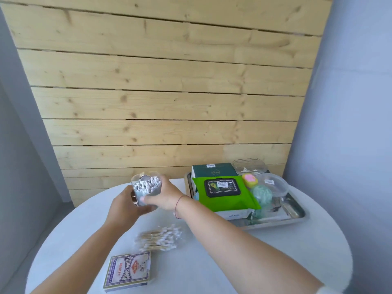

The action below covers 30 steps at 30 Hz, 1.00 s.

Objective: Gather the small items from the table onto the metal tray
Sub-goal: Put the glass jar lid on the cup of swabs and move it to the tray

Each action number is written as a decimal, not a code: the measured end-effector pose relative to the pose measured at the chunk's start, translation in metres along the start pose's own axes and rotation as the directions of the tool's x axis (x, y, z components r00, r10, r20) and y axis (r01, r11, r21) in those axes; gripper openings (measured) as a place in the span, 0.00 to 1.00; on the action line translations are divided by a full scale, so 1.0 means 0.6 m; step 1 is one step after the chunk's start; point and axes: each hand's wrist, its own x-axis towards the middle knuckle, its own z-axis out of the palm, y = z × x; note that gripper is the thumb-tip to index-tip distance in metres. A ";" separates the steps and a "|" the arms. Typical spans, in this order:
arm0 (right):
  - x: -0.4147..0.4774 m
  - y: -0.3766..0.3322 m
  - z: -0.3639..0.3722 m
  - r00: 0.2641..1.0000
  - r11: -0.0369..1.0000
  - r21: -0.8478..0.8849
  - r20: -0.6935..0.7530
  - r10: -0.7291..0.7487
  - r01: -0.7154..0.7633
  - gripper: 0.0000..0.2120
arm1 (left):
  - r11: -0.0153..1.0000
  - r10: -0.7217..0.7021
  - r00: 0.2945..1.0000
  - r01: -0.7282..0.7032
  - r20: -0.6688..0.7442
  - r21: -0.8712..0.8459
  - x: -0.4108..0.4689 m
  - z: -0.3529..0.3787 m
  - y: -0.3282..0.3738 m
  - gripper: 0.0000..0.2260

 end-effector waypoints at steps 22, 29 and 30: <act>-0.296 0.276 -0.433 0.889 0.986 0.147 -0.439 0.132 -0.074 0.36 | 0.923 0.120 0.936 0.017 0.331 -0.384 -0.193 0.480 0.341 0.28; -0.261 0.296 -0.433 0.861 0.992 -0.017 -0.498 0.100 -0.125 0.24 | 0.953 0.078 0.919 0.045 0.386 -0.300 -0.184 0.482 0.346 0.27; -0.256 0.303 -0.432 0.858 0.991 -0.030 -0.505 0.098 -0.131 0.23 | 0.958 0.076 0.916 0.043 0.393 -0.284 -0.183 0.484 0.344 0.27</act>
